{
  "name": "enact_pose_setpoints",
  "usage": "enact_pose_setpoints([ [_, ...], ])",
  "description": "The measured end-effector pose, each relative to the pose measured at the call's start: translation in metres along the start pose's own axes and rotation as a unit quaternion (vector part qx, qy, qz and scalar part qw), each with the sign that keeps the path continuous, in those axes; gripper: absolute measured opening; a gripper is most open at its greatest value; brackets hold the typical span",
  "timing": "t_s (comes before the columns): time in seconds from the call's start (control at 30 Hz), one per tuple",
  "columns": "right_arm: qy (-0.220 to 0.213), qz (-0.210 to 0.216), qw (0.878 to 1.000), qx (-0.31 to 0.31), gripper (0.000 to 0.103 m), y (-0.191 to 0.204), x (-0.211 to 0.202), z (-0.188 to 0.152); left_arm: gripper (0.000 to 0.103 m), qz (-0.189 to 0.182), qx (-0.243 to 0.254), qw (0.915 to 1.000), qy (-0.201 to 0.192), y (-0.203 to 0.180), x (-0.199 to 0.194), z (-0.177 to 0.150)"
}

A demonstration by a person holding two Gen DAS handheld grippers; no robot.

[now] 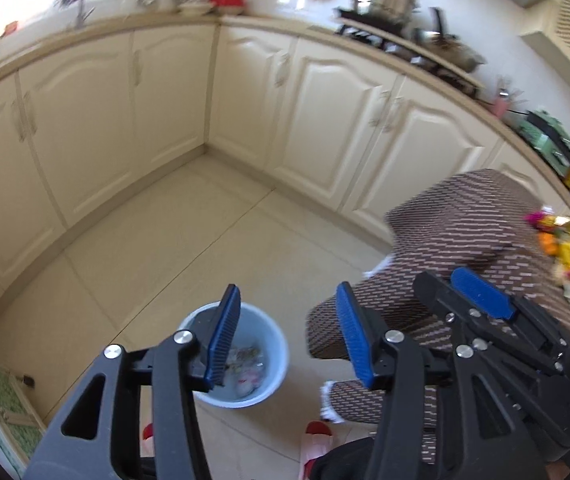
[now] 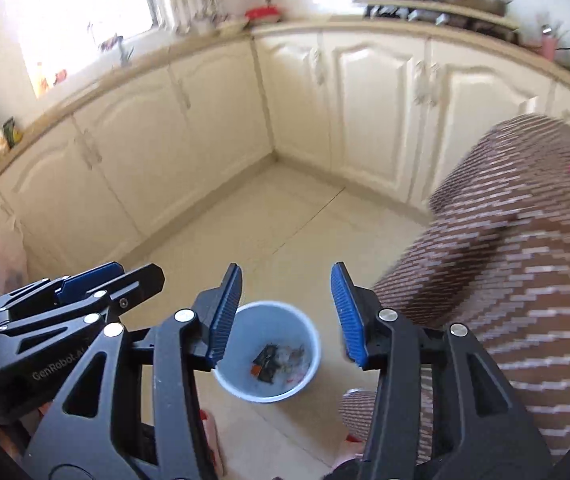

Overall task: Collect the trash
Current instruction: 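Grasp the walnut shell with the left tool while the right tool grasps the yellow wrapper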

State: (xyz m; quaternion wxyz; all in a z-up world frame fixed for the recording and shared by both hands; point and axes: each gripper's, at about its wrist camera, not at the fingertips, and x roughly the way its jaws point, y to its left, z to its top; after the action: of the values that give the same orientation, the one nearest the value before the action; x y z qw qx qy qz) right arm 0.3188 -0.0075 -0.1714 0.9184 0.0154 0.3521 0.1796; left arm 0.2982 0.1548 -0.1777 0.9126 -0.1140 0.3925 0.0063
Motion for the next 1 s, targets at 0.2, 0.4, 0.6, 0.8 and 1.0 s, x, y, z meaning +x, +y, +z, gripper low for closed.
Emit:
enact_pose_setpoints([
  [0.2,-0.072,-0.064,0.995,0.027,0.052,-0.065,-0.095,0.003,0.051,-0.052,0.063,0.9965,-0.018,-0.095,-0.031,0.001],
  [0.4,-0.102,-0.145,0.982,0.064,0.055,-0.147,-0.161,-0.001,0.054,-0.11,0.122,0.9862,-0.019,-0.194,-0.036,0.003],
  [0.6,-0.033,-0.167,0.981,0.093,0.057,-0.219,-0.144,0.007,0.054,-0.138,0.155,0.9782,0.012,-0.252,-0.017,0.004],
  [0.8,0.01,-0.171,0.981,0.089,0.057,-0.239,-0.114,0.006,0.054,-0.153,0.141,0.977,0.049,-0.27,0.012,0.006],
  [1.0,0.014,-0.161,0.982,0.1,0.037,-0.255,-0.109,0.002,0.054,-0.152,0.144,0.9752,0.073,-0.29,0.036,0.002],
])
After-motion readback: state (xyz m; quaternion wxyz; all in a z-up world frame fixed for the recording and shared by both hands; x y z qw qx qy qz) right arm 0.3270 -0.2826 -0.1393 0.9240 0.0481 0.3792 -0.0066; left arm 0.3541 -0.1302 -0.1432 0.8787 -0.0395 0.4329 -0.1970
